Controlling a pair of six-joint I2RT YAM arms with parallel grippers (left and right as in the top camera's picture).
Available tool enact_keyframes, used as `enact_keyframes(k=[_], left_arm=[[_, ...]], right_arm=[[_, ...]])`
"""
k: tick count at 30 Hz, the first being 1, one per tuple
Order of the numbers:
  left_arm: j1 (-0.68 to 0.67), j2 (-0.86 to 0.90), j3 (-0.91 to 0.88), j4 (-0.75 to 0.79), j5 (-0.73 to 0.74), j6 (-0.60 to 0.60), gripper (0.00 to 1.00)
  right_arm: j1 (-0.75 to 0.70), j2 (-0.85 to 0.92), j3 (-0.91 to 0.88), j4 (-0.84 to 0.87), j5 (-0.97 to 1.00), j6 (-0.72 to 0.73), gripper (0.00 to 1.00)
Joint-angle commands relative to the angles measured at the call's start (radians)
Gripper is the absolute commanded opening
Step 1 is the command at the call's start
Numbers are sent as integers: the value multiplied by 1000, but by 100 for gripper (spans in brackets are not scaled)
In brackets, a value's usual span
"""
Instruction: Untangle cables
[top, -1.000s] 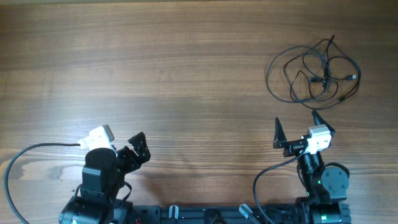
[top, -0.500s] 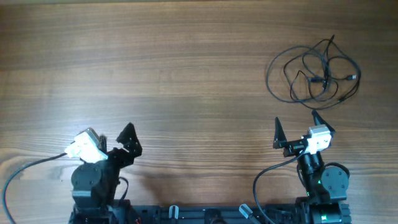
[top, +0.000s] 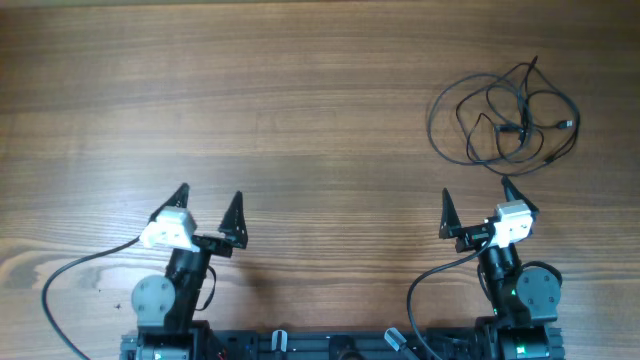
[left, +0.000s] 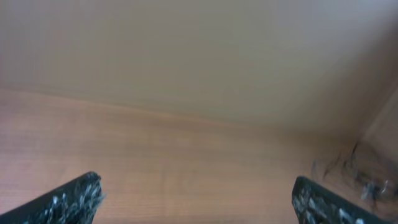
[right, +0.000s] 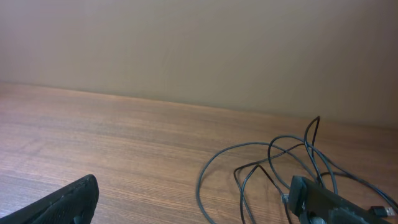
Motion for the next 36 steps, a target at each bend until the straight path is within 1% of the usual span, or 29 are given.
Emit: enact_keyframes(k=[1,4,7,11,13,14,18,26,36], left_arm=[[7,-9,-11,-60,4,108,100],[8,-9,-11,-58,-14,84,100],[8,-9,-11,-60,-14,85,100],[7,-9,-11,-59,13,59,100],[6,-9,-11,-59,16,70,100],[6,-9,-11,-57,40,102,100],[-26,-9,-11,-54,71,165,100],[-26,-9,-11,-50,137,188,100],[-26,-9,-11,-46,132,186,100]], right_arm=[[-5,-5,-1,5,7,-18,100],[-5,-5,-1,5,6,-18,100],[-5,-5,-1,5,6,-17,100],[-5,-5,-1,5,6,-18,100],[-5,-5,-1,5,6,-18,100],[-5,-5,-1,5,7,-18,100],[-5,-5,-1,5,6,-18,100],[-5,-2,-1,5,6,-18,100],[-5,-2,-1,5,7,-18,100]])
